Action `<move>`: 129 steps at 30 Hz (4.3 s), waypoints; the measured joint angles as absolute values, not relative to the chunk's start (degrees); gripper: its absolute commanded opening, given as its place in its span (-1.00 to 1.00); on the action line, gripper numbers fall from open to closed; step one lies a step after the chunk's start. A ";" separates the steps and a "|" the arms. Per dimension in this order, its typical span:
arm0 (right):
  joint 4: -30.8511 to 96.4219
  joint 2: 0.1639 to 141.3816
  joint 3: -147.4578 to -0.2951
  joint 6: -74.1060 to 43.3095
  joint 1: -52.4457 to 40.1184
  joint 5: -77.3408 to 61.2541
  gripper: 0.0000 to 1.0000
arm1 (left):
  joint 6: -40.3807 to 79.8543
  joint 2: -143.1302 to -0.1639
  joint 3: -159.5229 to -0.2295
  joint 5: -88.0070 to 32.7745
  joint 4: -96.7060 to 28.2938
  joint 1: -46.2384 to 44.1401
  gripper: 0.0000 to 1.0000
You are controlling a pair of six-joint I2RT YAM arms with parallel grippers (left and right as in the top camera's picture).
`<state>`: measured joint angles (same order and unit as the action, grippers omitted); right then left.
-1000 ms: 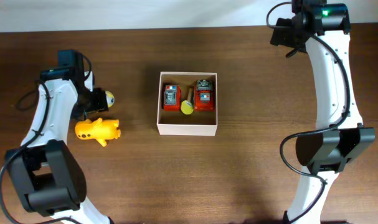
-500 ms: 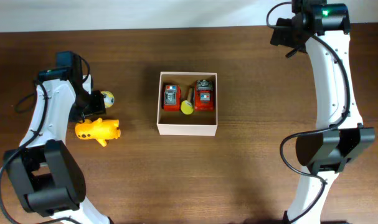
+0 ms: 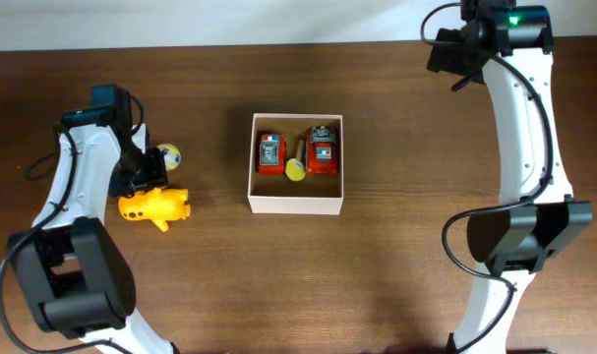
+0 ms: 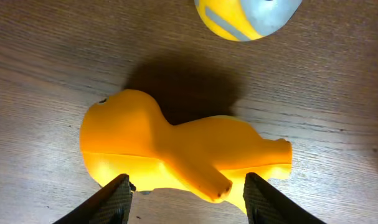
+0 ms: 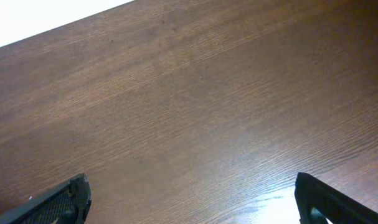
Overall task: Pack container
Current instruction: 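Lower the left gripper and close it on the orange toy, then lift the orange toy and carry it right over the box, then lower the orange toy into the box's front and release it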
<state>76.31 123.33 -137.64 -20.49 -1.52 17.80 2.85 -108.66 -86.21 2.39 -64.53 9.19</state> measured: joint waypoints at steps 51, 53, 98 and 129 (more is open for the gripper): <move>76.31 123.33 -137.64 -20.45 -1.52 17.80 0.97 | 3.05 -113.67 -110.43 2.24 -78.70 8.47 -0.73; 76.31 123.33 -137.64 -20.47 -1.52 17.80 0.98 | 3.05 -113.69 -113.43 2.35 -80.38 7.29 -0.74; 76.31 123.33 -137.64 -20.36 -1.52 17.80 0.98 | 35.22 -125.45 -119.28 4.89 -74.48 -34.09 -0.90; 76.31 123.33 -137.64 -20.34 -1.52 17.80 0.98 | 39.27 -125.95 -119.28 7.57 -73.91 -35.05 -0.96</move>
<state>76.31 123.33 -137.64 -20.34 -1.52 17.80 39.27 -125.95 -119.28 7.57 -73.91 -35.05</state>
